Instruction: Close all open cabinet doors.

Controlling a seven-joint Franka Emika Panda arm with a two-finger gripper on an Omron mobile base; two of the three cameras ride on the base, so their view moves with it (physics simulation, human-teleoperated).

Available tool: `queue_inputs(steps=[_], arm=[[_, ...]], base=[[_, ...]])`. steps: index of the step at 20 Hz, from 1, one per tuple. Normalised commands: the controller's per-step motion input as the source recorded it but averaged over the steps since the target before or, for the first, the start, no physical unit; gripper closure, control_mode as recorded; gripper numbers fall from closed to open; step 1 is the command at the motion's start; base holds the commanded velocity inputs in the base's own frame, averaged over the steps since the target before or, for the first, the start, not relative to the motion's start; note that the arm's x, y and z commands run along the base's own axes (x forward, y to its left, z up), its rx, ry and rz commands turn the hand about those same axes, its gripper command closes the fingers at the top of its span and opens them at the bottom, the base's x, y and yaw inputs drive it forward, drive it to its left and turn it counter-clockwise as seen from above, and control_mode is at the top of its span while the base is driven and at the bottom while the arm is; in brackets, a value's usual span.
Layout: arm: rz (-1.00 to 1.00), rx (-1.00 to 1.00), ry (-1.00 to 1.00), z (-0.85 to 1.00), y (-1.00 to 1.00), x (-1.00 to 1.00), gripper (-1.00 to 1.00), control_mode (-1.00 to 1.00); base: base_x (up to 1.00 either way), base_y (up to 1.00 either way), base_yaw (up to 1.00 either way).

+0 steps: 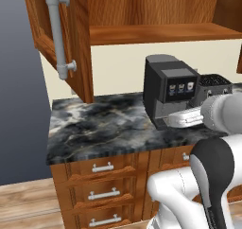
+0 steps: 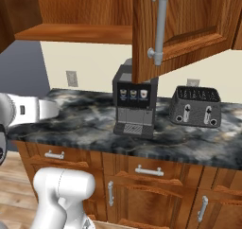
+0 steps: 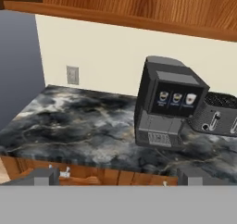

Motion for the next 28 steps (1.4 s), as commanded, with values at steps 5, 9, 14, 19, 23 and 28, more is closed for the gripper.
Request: queue_inputs(steps=[5, 9, 14, 19, 23, 28], arm=[[0.03, 0.00, -0.26, 0.00, -0.60, -0.39, -1.00, -1.00], [0.05, 0.00, -0.27, 0.00, -0.50, -0.45, -1.00, -1.00], [0.08, -0.03, -0.33, 0.00, -0.34, -0.47, -1.00, -1.00], [0.06, -0.04, -0.26, 0.01, -0.24, -0.05, -1.00, -1.00], [0.02, -0.02, -0.18, 0.00, -0.35, 0.00, -1.00, -1.00], [0.00, 0.00, -0.14, 0.00, -0.49, 0.07, -1.00, -1.00]], base=[[0.00, 0.00, 0.00], [0.00, 0.00, 0.00], [0.00, 0.00, 0.00], [0.00, 0.00, 0.00], [0.00, 0.00, 0.00], [0.00, 0.00, 0.00]])
